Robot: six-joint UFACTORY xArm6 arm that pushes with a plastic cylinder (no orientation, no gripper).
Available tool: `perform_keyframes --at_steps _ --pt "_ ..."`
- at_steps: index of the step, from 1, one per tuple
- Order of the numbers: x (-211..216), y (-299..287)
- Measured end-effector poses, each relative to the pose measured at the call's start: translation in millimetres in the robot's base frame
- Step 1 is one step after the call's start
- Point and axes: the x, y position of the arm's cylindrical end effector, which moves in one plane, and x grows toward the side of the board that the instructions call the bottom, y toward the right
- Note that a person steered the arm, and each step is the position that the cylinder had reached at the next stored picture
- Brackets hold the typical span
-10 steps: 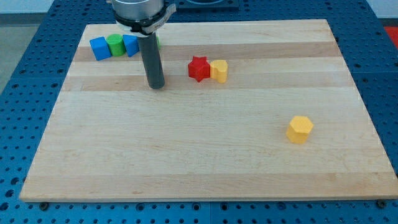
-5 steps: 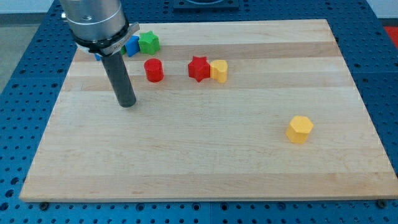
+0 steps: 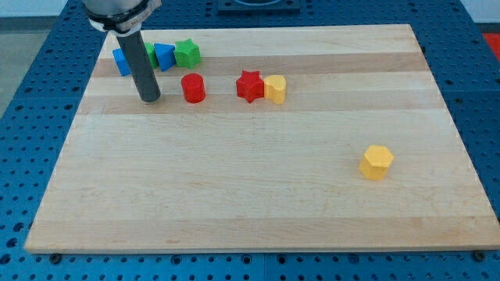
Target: Move the red circle left to the red star
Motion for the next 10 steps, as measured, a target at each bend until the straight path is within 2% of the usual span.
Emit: perform_keyframes --at_steps 2,3,4,5,8,10 --pt "3.2 47.8" --pt "3.2 43.0" --pt "2.3 12.5" --pt "-9.2 14.3" --pt "-9.2 72.3" --pt "-9.2 79.9"
